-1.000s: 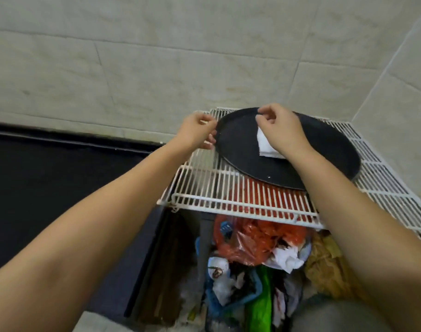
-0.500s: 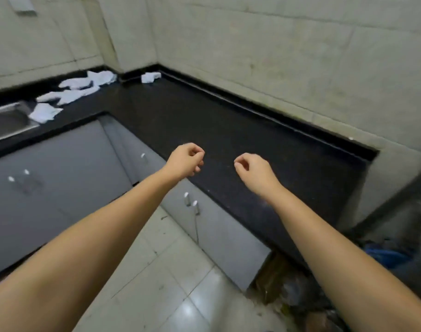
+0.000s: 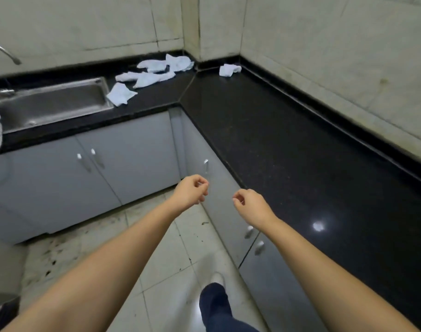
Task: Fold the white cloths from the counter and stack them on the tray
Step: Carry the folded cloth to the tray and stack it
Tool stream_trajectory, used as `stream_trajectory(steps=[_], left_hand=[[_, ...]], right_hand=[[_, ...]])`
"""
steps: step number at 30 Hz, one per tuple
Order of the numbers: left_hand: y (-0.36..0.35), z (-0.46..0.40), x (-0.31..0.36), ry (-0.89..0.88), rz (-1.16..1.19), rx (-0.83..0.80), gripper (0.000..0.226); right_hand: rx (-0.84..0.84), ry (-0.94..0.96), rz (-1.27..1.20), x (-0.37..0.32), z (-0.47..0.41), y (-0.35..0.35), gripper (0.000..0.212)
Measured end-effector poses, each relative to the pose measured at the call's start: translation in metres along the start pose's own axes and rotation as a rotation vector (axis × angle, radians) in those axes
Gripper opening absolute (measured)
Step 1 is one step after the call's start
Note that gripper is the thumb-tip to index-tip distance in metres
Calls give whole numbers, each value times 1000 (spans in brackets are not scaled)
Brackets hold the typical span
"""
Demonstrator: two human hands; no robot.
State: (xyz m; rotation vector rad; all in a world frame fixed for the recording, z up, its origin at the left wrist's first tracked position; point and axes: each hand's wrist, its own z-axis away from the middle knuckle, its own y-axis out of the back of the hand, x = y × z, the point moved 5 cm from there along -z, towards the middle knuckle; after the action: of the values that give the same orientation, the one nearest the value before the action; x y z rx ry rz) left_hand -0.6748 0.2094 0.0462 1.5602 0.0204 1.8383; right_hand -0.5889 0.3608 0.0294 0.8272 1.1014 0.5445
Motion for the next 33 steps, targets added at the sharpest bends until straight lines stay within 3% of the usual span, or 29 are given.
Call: stream_trajectory(steps=[12,22,27,33], left_hand=[[124,-178,-38,190,101,139,14],[273,-364,-72,159,17,141,14],[359,-434,-93,180,-179,182,14],[397,-495,-112,77,-670,247,34]], right_hand=[[-164,102,-65,-105,-230,-25,20],[-161,94,-89,-224,-435,-74,21],[-220,141,-60,-302,-512,-101,25],[-322,166,-11,-354,-589,-136,27]])
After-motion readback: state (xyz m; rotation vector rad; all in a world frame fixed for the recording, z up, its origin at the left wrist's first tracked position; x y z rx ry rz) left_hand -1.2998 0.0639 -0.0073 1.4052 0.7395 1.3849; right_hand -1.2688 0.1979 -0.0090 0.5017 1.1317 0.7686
